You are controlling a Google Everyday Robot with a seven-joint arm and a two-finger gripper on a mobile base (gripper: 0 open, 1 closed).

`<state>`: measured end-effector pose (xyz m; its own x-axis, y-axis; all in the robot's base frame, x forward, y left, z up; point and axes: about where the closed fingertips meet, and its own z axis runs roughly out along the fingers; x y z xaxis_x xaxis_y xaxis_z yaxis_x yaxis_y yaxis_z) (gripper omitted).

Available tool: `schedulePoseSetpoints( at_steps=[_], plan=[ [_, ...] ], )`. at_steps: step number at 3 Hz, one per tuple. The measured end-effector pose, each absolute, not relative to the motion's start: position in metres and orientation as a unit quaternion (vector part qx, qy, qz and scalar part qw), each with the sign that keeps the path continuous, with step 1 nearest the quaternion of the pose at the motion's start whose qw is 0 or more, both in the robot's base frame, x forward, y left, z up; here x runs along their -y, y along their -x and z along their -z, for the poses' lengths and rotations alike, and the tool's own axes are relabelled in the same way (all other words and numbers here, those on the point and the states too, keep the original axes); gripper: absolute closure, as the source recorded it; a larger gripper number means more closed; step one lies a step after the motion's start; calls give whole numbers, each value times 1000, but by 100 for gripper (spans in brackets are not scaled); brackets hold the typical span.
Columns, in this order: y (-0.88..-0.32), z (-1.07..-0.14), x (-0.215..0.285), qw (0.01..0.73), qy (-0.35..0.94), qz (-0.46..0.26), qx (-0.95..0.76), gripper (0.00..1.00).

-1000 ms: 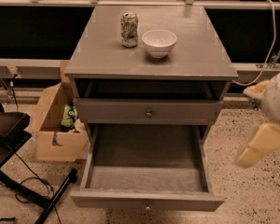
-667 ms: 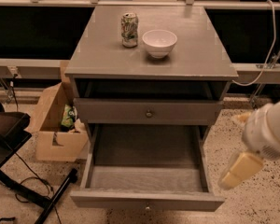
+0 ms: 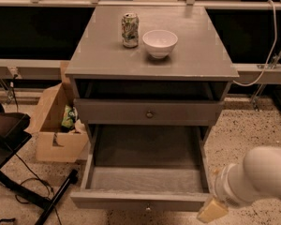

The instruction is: Close middle drawer

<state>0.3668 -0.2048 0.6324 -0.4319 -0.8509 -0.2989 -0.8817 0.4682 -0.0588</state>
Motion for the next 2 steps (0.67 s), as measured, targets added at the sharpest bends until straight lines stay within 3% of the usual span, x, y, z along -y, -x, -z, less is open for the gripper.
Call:
schedulePoseSetpoints(
  at_steps=[1,2],
  plan=[
    [-353,-534,188,136,494,-92,-854,49],
    [-341,-474,163,122,483,-142,-855,72]
  ],
)
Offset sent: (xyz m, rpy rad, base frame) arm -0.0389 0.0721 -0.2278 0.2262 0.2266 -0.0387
